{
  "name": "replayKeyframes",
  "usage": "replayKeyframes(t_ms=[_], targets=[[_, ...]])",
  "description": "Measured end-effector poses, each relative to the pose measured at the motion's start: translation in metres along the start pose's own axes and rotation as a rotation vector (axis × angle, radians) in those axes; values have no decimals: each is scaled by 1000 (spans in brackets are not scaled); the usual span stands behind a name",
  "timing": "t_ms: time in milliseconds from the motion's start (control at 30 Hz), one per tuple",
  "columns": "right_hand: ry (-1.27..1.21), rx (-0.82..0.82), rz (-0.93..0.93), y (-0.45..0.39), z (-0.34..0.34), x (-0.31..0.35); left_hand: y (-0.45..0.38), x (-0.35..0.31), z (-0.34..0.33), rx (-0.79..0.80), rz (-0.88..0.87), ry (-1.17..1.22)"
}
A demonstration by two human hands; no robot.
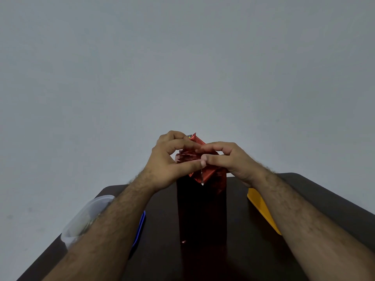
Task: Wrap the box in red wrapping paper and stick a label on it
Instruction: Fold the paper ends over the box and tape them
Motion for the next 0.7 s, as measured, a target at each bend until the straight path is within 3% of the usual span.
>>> replayKeyframes(t_ms=[333, 533, 700], targets=[[35, 115, -6, 2, -8, -5, 1, 6, -4, 47, 13, -19], [25, 120, 1, -1, -5, -13, 1, 18, -6, 42, 132, -77], [-15, 109, 18, -1, -5, -14, 2, 23, -12, 80, 205, 59]])
Point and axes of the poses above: each hand's wrist, its own y-axis away from the middle knuckle, its own z-axis out of the back of the hand, x = y × z, the point moved 8 cm from there along -y, towards the middle knuckle, and after that the axes turned 5 degrees about y, right-handed, at the moved point
